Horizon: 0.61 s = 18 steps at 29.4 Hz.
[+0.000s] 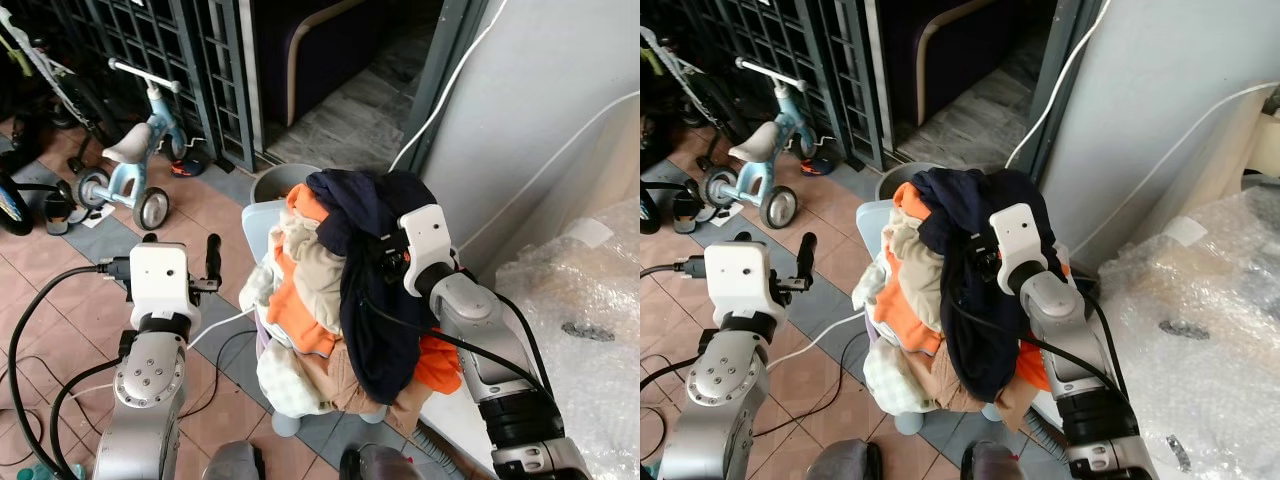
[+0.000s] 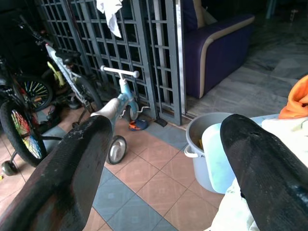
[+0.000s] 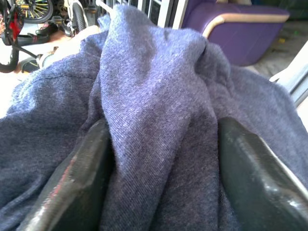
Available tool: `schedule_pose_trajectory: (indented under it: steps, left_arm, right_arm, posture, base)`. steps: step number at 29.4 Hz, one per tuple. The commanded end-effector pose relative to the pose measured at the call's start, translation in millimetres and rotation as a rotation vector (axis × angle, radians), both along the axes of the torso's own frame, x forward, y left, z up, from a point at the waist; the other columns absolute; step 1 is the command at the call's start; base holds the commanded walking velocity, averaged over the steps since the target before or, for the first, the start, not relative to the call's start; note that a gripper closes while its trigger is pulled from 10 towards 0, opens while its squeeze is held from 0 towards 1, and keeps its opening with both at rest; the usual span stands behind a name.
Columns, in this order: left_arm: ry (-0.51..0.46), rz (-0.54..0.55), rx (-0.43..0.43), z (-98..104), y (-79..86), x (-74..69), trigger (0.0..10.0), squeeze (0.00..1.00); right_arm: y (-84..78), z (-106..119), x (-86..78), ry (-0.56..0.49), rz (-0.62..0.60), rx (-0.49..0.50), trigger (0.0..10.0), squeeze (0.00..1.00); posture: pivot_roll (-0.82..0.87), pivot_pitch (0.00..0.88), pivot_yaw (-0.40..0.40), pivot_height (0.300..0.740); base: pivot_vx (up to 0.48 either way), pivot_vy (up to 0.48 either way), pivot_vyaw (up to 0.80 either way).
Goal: Clothes washing
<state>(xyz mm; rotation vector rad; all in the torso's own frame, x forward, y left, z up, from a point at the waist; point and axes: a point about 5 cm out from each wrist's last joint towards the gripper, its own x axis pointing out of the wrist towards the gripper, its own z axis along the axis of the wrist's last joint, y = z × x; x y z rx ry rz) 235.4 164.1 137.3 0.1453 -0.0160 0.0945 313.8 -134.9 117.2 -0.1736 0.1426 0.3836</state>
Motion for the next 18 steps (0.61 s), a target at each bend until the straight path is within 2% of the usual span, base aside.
schedule_pose_trajectory:
  steps: [1,4,5,10,14,18]
  left_arm:
    - [-0.008,-0.012,0.001,3.4,-4.0,3.1,10.0,0.0]
    - [-0.012,-0.025,-0.006,4.5,-3.8,9.6,10.0,0.0]
    - [-0.002,-0.017,-0.003,1.5,-1.8,12.9,10.0,0.0]
    - [0.034,-0.002,0.001,-4.1,-2.7,17.5,10.0,0.0]
    - [0.028,-0.022,0.024,-2.4,-5.9,18.1,10.0,0.0]
    - [0.038,-0.037,0.031,-3.1,-4.6,17.3,10.0,0.0]
  right_arm:
    - [-4.8,-3.2,2.7,0.044,-0.012,0.021,0.0,0.0]
    - [1.1,-4.5,7.9,0.069,0.022,0.013,0.0,0.0]
    - [3.8,-7.3,10.2,0.115,0.016,0.037,0.0,0.0]
    - [3.3,-13.8,11.6,0.191,-0.016,0.061,0.0,0.0]
    - [6.3,-9.1,9.8,0.188,0.0,0.076,0.0,0.0]
    - [14.1,2.9,4.9,0.134,0.062,0.094,0.0,0.0]
  posture:
    - [0.08,0.08,-0.043,0.74]
    - [0.08,0.073,-0.049,0.74]
    - [0.08,0.061,-0.051,0.74]
    - [0.07,0.038,-0.052,0.74]
    - [0.06,0.048,-0.046,0.74]
    - [0.05,0.082,-0.029,0.74]
  base:
    - [0.0,0.0,0.0]
    - [0.0,0.0,0.0]
    - [0.0,0.0,0.0]
    - [0.0,0.0,0.0]
    - [0.0,0.0,0.0]
    - [0.0,0.0,0.0]
